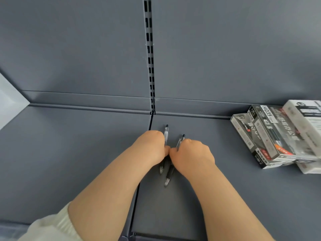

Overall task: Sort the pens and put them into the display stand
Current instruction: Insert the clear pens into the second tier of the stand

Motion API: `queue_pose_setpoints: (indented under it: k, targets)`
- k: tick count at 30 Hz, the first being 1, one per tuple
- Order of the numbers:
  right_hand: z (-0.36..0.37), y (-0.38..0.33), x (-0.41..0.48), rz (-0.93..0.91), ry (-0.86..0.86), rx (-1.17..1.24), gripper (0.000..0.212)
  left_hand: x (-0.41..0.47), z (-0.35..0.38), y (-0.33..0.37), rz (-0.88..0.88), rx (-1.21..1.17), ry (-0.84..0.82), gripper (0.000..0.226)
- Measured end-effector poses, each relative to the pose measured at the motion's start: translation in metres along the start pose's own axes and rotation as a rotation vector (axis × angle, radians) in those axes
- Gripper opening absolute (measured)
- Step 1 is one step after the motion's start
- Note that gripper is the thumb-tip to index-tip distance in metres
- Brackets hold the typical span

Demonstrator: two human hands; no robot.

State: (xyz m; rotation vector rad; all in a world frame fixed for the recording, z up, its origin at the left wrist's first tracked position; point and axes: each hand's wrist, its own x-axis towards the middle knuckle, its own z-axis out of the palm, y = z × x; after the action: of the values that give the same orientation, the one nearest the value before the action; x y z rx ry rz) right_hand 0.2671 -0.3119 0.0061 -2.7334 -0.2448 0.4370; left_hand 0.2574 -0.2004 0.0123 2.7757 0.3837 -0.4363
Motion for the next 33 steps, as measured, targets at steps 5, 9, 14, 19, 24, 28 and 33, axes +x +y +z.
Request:
queue_pose_setpoints:
  k: [5, 9, 14, 19, 24, 28, 33]
  targets:
    - [-0.004, 0.005, -0.002, 0.006, 0.005, 0.089, 0.030, -0.008, -0.001, -0.017, 0.044, -0.223, 0.069, 0.028]
    - [-0.013, 0.006, -0.010, -0.075, 0.068, 0.373, 0.021, -0.027, -0.007, -0.029, 0.101, -0.493, 0.120, 0.007]
    - [-0.027, -0.016, -0.033, -0.208, 0.285, 0.564, 0.013, -0.058, -0.026, -0.045, 0.274, -0.630, 0.169, 0.045]
    - [-0.030, -0.061, -0.066, -0.310, 0.355, 0.592, 0.036, -0.091, -0.053, -0.087, 0.359, -0.550, 0.264, 0.052]
    - [-0.003, -0.124, -0.101, -0.324, 0.358, 0.568, 0.020, -0.118, -0.079, -0.154, 0.390, -0.645, 0.338, 0.018]
    - [0.026, -0.176, -0.125, -0.354, 0.372, 0.536, 0.006, -0.138, -0.088, -0.213, 0.426, -0.680, 0.383, 0.006]
    - [0.063, -0.236, -0.143, -0.378, 0.398, 0.525, 0.015, -0.156, -0.091, -0.277, 0.406, -0.686, 0.408, 0.020]
